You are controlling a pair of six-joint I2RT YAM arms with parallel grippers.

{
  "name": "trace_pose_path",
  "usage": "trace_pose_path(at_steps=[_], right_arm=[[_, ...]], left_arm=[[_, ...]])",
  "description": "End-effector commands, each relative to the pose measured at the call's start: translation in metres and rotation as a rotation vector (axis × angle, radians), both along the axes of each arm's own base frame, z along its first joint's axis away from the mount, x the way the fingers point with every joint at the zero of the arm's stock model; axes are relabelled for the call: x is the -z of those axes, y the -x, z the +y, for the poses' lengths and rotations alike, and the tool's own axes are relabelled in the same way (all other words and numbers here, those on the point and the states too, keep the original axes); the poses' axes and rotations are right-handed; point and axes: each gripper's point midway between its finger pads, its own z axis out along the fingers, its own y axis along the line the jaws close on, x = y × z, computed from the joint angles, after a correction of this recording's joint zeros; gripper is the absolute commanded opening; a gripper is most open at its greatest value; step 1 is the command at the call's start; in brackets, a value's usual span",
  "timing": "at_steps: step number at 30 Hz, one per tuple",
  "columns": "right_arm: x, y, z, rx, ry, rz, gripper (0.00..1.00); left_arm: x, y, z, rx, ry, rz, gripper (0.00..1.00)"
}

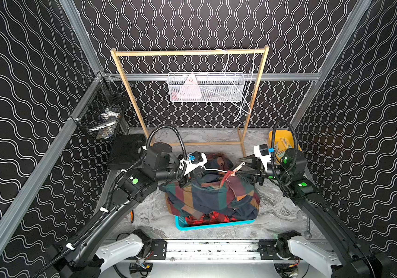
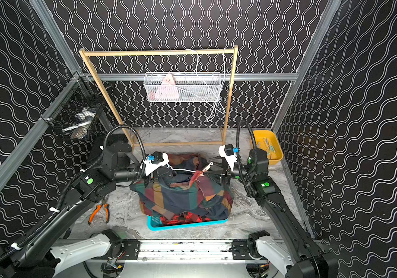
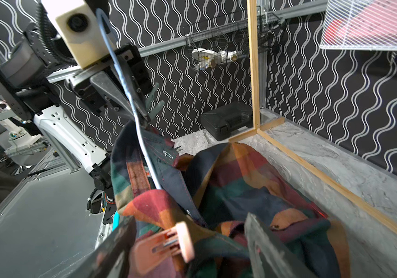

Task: Remove the clothespins securing long-sleeve shirts to the hanger
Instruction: Remove the clamp from the hanger.

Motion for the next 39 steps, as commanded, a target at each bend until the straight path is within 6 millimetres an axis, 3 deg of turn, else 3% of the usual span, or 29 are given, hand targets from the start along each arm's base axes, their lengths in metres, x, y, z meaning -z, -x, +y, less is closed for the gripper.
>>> trace_pose_path(at_steps=[1,12,20,27,31,34,39], right_arm=[[-0.01,0.005,0.003,-0.044,-0.025,-0.036,0.71],[-0.009,0.006,0.005,-0.07,-0.032,-0.011,0.39],[-0.012,0.001,0.004,-0.036,-0.027,-0.003,0.0],[-0.026,-0.018,-0.003,0.098,-0.031,0.023,0.0],[-0.049,-0.035,-0.025,0.313,-0.025,0.0,0.0],[-0.063,-0.049,-0.058,0.534,-0.018,0.006,0.0],[-0.041,-0.082,-0.111,0.8,-0.02,0.157,0.0]], left_arm=[[-0.004,0.003,-0.002,0.034,0.005,-0.022,0.0],[-0.005,0.003,-0.002,0.037,0.002,-0.02,0.0],[-0.002,0.002,-0.003,0.043,-0.007,-0.01,0.0],[0.003,-0.003,-0.001,0.019,-0.024,-0.009,0.0],[0.007,-0.013,0.003,-0.034,-0.043,-0.027,0.0],[0.005,-0.022,0.008,-0.091,-0.044,-0.055,0.0],[-0.003,-0.031,0.008,-0.123,-0.025,-0.082,0.0]])
